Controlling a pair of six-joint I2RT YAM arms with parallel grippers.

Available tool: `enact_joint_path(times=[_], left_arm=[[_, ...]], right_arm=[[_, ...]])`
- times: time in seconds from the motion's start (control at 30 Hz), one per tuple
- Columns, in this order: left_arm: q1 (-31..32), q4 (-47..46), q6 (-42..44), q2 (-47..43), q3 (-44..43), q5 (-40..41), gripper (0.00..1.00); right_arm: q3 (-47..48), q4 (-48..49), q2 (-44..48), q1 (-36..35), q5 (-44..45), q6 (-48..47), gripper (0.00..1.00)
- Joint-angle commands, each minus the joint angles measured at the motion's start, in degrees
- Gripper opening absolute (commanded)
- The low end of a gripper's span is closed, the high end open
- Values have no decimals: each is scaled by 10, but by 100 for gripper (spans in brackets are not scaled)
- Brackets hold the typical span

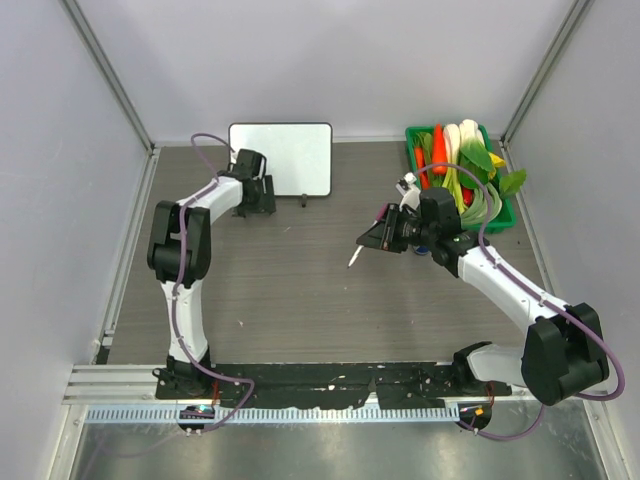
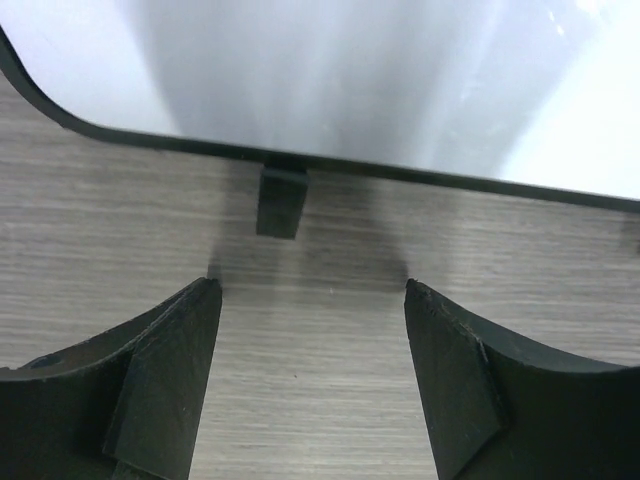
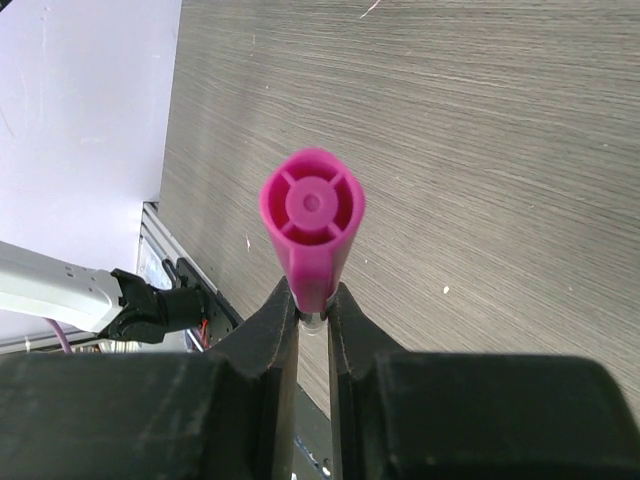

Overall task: Write a sentence on the whiteboard
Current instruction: Pick up the whiteboard stand from the corner of the board, then move the whiteboard stand to the center of the board.

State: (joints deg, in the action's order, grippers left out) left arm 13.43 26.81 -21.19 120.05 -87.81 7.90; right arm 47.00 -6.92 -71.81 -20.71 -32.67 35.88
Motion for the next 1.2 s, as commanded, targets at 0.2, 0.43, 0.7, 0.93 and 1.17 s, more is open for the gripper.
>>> enact_joint_path(times=[0.2,0.43,0.7,0.93,1.17], left_arm=[[-23,11,46,55,-96,29,64],[-23,52,69,107,-179,26,44],[-22,53,66,93,-152,23,1],[-20,15,13,9,-21,-10,0],[-8,7,-35,-92,105,-9,0]], right_arm=[[7,8,-3,12,-13,-20,1],[8,8,-5,15,-20,-20,1],[8,8,0,15,-21,-18,1],[14,-2,12,15,-15,-17,2],[13,-6,39,15,-10,-7,2]])
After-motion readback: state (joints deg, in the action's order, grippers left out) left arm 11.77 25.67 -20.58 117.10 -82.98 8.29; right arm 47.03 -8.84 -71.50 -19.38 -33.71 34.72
